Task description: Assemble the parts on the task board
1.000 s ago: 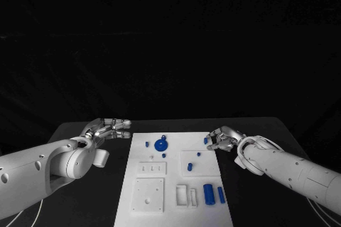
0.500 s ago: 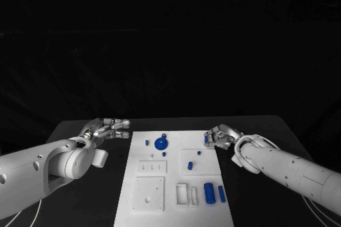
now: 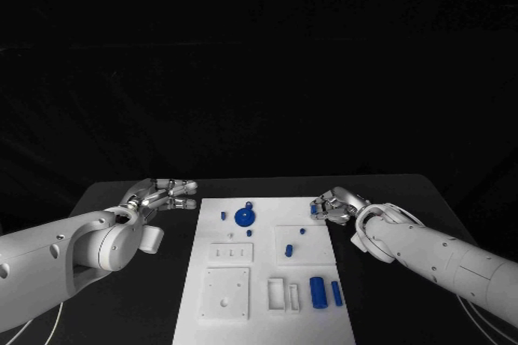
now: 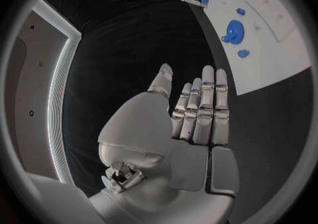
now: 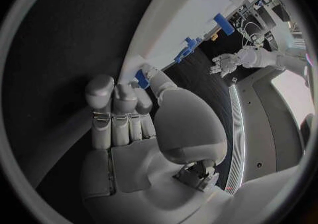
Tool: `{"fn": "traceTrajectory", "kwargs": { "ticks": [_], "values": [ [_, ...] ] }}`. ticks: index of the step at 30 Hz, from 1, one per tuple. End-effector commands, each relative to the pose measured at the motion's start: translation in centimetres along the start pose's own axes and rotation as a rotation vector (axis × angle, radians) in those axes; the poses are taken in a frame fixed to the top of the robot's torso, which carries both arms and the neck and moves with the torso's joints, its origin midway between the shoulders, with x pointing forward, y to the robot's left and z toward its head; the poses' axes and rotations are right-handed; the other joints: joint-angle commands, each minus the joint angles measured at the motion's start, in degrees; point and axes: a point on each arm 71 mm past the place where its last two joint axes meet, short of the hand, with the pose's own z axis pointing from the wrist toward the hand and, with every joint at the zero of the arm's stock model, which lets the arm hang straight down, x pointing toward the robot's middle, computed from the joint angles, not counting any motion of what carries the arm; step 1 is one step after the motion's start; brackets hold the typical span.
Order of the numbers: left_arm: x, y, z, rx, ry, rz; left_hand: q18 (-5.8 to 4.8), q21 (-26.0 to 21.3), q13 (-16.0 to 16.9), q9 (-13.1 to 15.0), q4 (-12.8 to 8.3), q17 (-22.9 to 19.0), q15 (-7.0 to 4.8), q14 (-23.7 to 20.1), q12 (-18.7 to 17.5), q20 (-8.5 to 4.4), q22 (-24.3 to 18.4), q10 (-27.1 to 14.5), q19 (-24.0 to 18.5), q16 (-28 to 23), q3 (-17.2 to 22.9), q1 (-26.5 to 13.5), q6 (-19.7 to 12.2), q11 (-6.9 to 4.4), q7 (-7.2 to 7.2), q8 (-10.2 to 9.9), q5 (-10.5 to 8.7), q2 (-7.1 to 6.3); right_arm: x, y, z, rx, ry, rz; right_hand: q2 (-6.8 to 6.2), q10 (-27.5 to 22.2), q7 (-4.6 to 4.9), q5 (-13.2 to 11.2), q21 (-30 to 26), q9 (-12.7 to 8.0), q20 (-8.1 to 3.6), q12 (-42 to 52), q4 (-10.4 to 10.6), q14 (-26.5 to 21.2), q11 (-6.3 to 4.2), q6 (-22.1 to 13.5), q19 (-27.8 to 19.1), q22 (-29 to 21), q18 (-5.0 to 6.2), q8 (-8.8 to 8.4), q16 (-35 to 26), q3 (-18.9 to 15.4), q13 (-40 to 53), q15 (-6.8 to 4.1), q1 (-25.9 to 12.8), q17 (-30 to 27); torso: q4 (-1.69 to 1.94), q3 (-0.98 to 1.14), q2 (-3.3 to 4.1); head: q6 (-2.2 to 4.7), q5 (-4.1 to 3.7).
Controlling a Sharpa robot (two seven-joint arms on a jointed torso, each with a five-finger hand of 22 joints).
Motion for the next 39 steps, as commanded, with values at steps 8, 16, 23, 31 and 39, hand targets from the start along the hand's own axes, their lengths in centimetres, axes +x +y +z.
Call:
{"fn": "traceTrajectory", "kwargs": {
  "ticks": [8, 16, 23, 31, 39],
  "values": [
    [0.1, -0.1, 0.0, 0.008, 0.011, 0.001, -0.10, 0.34, 0.08, 0.01, -0.28, -0.07, -0.03, -0.36, 0.10, -0.13, -0.08, -0.49, -0.24, -0.05, 0.11, 0.19, -0.24, 0.06, 0.11, 0.08, 0.02, 0.07, 0.4, -0.3, -0.1, 0.009, 0.026, 0.001, 0.54, -0.38, -0.62, -1.60, -0.08, 0.05, -0.40, 0.09, -0.51, 0.10, -0.16, 4.40, 3.18, 1.24, -0.35, 0.13, -0.18, 1.20, -0.01, -0.44, -0.57, -0.12, 0.05, -0.01, -0.06, 0.07, -0.14],
    [0.1, -0.1, 0.1, 0.006, 0.013, 0.001, -0.10, 0.34, 0.08, 0.01, -0.28, -0.07, -0.03, -0.36, 0.10, -0.13, -0.08, -0.49, -0.24, -0.05, 0.11, 0.19, -0.24, 0.06, 0.11, 0.08, 0.02, 0.07, 0.3, -0.3, -0.1, 0.005, 0.005, -0.001, 1.43, -0.22, -1.63, -2.69, 0.02, 0.21, -0.79, 0.16, -0.61, 0.16, -0.73, 7.48, 3.23, 1.38, -0.65, 0.19, -0.16, 0.98, 0.07, -0.85, -0.28, 0.01, 0.02, -0.03, -0.05, -0.02, -0.21],
    [0.1, -0.1, 0.1, 0.004, 0.012, 0.001, -0.10, 0.38, 0.08, 0.01, -0.31, -0.05, -0.05, -0.35, 0.10, -0.15, -0.07, -0.43, -0.24, -0.02, 0.14, 0.32, -0.27, 0.04, 0.14, 0.08, 0.02, 0.15, 0.1, -0.2, -0.1, 0.010, -0.033, 0.003, 1.68, -0.06, -1.84, -2.94, 0.21, 0.20, -1.00, 0.22, -0.62, 0.20, -0.87, 8.09, 3.28, 1.50, -0.82, 0.15, -0.09, 0.48, 0.15, -1.00, -0.37, 0.17, -0.06, -0.03, -0.09, 0.12, -0.24],
    [0.1, 0.1, 0.3, -0.045, 0.036, 0.038, -0.19, 0.87, 0.08, 0.09, 0.20, 0.35, -0.58, 0.63, 0.12, -0.60, 0.17, 3.33, 0.40, 1.00, -0.17, -0.63, 1.55, -0.73, -0.12, 0.12, 0.06, 0.56, 0.0, 0.5, -0.2, 0.030, -0.035, 0.002, 1.81, -0.13, -1.69, -2.95, 0.45, 0.14, -1.02, 0.17, -0.48, 0.25, -0.88, 7.35, 3.31, 1.59, -0.69, 0.13, 0.35, 0.45, 0.21, -0.91, -0.60, 0.71, -0.15, -0.09, -0.34, 0.36, -0.32],
    [0.6, -0.4, 1.2, -0.147, 0.133, 0.158, -1.54, 3.97, 0.28, 0.40, 1.19, 4.25, -3.42, 3.78, 0.77, -3.58, 1.97, 12.43, 3.69, 9.64, -1.01, -1.55, 4.47, -3.69, -1.69, 0.18, 0.63, 1.28, -0.5, 2.4, 0.2, 0.024, -0.006, -0.033, 1.60, 0.03, -1.64, -2.52, 0.67, 0.18, -0.89, 0.52, -0.59, 0.24, -0.86, 7.25, 3.32, 1.68, -0.42, 0.15, 0.64, 0.91, 0.53, -0.86, -0.67, 1.15, -0.83, -0.38, -1.35, 0.76, 0.15]
  ]
}}
